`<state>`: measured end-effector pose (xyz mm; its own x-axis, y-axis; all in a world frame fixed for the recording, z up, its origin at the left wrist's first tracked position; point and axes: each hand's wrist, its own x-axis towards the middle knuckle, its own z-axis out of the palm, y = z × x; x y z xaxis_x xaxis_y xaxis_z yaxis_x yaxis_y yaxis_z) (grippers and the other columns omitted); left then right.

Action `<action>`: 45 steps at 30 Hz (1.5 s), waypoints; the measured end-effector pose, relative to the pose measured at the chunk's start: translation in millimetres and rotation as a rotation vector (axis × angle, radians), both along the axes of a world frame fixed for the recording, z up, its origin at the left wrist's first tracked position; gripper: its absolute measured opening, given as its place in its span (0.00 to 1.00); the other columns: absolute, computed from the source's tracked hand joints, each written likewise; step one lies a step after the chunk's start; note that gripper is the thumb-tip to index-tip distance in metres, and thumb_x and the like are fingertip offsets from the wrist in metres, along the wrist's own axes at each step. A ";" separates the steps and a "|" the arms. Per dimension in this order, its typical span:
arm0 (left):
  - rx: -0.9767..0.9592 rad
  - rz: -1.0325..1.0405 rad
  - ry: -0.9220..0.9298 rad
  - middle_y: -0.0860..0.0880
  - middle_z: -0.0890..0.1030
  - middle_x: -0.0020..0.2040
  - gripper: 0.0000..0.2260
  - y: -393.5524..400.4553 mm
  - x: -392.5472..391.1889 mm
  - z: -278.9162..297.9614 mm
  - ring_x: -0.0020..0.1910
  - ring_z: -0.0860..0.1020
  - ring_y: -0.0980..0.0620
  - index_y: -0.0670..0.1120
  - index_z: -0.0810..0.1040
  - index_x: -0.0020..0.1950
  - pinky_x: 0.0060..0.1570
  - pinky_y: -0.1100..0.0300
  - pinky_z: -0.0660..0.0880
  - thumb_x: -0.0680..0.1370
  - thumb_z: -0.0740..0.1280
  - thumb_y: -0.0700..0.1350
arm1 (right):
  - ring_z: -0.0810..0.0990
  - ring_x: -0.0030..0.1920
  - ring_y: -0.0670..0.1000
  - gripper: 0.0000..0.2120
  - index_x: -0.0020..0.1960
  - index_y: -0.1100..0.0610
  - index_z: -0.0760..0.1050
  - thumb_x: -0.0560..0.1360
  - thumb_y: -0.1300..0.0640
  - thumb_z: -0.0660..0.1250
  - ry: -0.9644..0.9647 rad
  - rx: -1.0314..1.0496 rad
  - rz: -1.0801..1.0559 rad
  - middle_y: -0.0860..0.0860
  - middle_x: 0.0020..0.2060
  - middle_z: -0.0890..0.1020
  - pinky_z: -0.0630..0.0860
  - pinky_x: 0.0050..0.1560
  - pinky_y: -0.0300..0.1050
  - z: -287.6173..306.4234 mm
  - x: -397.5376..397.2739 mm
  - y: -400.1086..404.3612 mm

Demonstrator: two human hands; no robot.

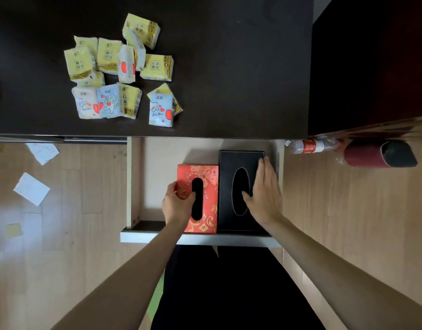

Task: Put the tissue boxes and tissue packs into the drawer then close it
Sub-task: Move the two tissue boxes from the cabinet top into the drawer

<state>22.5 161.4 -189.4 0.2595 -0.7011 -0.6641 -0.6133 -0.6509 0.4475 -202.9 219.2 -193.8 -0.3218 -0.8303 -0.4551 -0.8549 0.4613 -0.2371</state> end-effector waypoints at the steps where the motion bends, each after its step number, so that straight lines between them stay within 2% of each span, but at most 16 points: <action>1: 0.009 -0.023 0.004 0.53 0.81 0.46 0.22 -1.8 1.8 -0.4 0.47 0.80 0.49 0.46 0.75 0.63 0.48 0.54 0.78 0.71 0.76 0.46 | 0.58 0.82 0.59 0.54 0.83 0.61 0.49 0.70 0.49 0.80 0.028 0.002 0.068 0.59 0.83 0.57 0.61 0.79 0.53 -0.1 -3.8 -5.7; 5: 0.040 -0.152 -0.041 0.60 0.76 0.41 0.19 -12.2 8.7 -0.5 0.39 0.75 0.60 0.48 0.72 0.55 0.34 0.65 0.68 0.70 0.77 0.49 | 0.56 0.82 0.60 0.54 0.83 0.63 0.52 0.70 0.47 0.79 0.101 0.052 0.259 0.60 0.83 0.56 0.58 0.80 0.55 -0.4 -17.1 -20.3; 9: 0.065 -0.237 -0.105 0.59 0.75 0.39 0.20 -20.0 8.8 0.0 0.37 0.71 0.63 0.49 0.70 0.52 0.31 0.65 0.63 0.69 0.77 0.52 | 0.55 0.83 0.61 0.54 0.83 0.64 0.53 0.68 0.49 0.79 0.128 0.073 0.288 0.62 0.83 0.55 0.58 0.81 0.56 1.2 -27.0 -15.5; 13: 0.071 -0.236 -0.139 0.58 0.75 0.39 0.20 -19.2 7.7 -2.1 0.36 0.72 0.62 0.49 0.70 0.51 0.30 0.63 0.64 0.68 0.77 0.51 | 0.53 0.83 0.61 0.53 0.83 0.65 0.51 0.69 0.52 0.79 0.132 0.098 0.270 0.62 0.83 0.52 0.60 0.80 0.56 5.6 -43.5 -5.7; 17: 0.068 -0.211 -0.165 0.57 0.75 0.38 0.20 -17.0 0.9 -0.8 0.39 0.75 0.51 0.48 0.71 0.51 0.34 0.57 0.67 0.68 0.78 0.51 | 0.54 0.83 0.61 0.54 0.82 0.65 0.52 0.67 0.55 0.81 0.121 0.102 0.242 0.62 0.83 0.53 0.59 0.79 0.55 6.6 -41.0 -3.8; 20: 0.069 -0.220 -0.122 0.58 0.76 0.39 0.21 -10.8 -16.8 0.3 0.38 0.75 0.54 0.49 0.71 0.51 0.32 0.59 0.66 0.67 0.79 0.52 | 0.52 0.83 0.60 0.54 0.83 0.63 0.50 0.68 0.56 0.80 0.096 0.100 0.221 0.61 0.84 0.51 0.55 0.79 0.52 6.4 -40.5 -3.3; 24: 0.059 -0.195 -0.110 0.59 0.75 0.38 0.22 0.0 -34.9 2.3 0.37 0.75 0.53 0.50 0.70 0.52 0.33 0.58 0.67 0.67 0.79 0.52 | 0.51 0.83 0.58 0.54 0.83 0.63 0.51 0.68 0.57 0.80 0.091 0.112 0.195 0.60 0.84 0.52 0.54 0.78 0.50 4.1 -42.8 -2.1; 26: 0.061 -0.193 -0.092 0.59 0.76 0.39 0.22 3.6 -32.6 2.0 0.37 0.75 0.55 0.50 0.71 0.53 0.33 0.58 0.68 0.67 0.79 0.53 | 0.51 0.83 0.59 0.55 0.83 0.63 0.51 0.67 0.58 0.81 0.079 0.118 0.182 0.60 0.84 0.52 0.54 0.78 0.50 3.2 -40.4 -1.1; 31: 0.076 -0.190 -0.084 0.54 0.79 0.44 0.24 11.7 -31.0 4.8 0.43 0.78 0.49 0.47 0.71 0.58 0.39 0.56 0.72 0.69 0.78 0.53 | 0.50 0.83 0.60 0.59 0.83 0.64 0.48 0.65 0.58 0.82 0.075 0.174 0.164 0.61 0.84 0.50 0.48 0.79 0.51 3.0 -33.2 2.3; 34: 0.090 -0.219 -0.047 0.55 0.78 0.43 0.24 8.9 -26.8 4.7 0.42 0.78 0.51 0.48 0.70 0.56 0.38 0.56 0.72 0.69 0.78 0.53 | 0.47 0.83 0.60 0.59 0.83 0.64 0.45 0.66 0.59 0.82 0.052 0.186 0.143 0.61 0.84 0.47 0.48 0.80 0.52 3.0 -29.9 3.1; 37: 0.120 -0.264 -0.017 0.55 0.79 0.43 0.23 2.5 -19.5 2.2 0.40 0.78 0.56 0.48 0.69 0.53 0.35 0.57 0.72 0.69 0.78 0.54 | 0.46 0.84 0.60 0.55 0.83 0.64 0.44 0.70 0.59 0.78 0.042 0.171 0.140 0.61 0.84 0.46 0.50 0.81 0.53 7.9 -29.7 2.2; 40: 0.183 -0.284 0.038 0.56 0.79 0.43 0.20 -5.4 -12.5 -0.1 0.39 0.78 0.58 0.49 0.71 0.52 0.33 0.61 0.71 0.70 0.77 0.54 | 0.49 0.84 0.59 0.45 0.83 0.63 0.50 0.76 0.56 0.73 0.001 0.125 0.104 0.60 0.84 0.50 0.55 0.80 0.54 16.3 -29.5 -2.8; 42: 0.236 -0.289 0.097 0.56 0.80 0.45 0.16 -14.4 -4.1 0.0 0.40 0.79 0.59 0.50 0.73 0.52 0.34 0.63 0.70 0.71 0.75 0.53 | 0.54 0.83 0.59 0.36 0.82 0.62 0.58 0.79 0.56 0.69 -0.076 0.066 0.012 0.60 0.83 0.55 0.58 0.79 0.54 23.8 -25.5 -11.1; 45: 0.243 -0.361 0.164 0.55 0.82 0.48 0.08 -33.6 15.9 3.4 0.41 0.79 0.60 0.52 0.76 0.51 0.35 0.67 0.70 0.75 0.71 0.49 | 0.65 0.78 0.58 0.25 0.76 0.60 0.69 0.80 0.60 0.66 -0.216 -0.087 -0.187 0.58 0.77 0.69 0.64 0.78 0.52 35.2 -10.5 -27.6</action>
<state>38.4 127.8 -186.0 -0.0948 -0.5464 -0.8321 -0.7534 -0.5070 0.4187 -213.3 191.7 -158.6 -0.3763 -0.8048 -0.4591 -0.6828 0.5758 -0.4498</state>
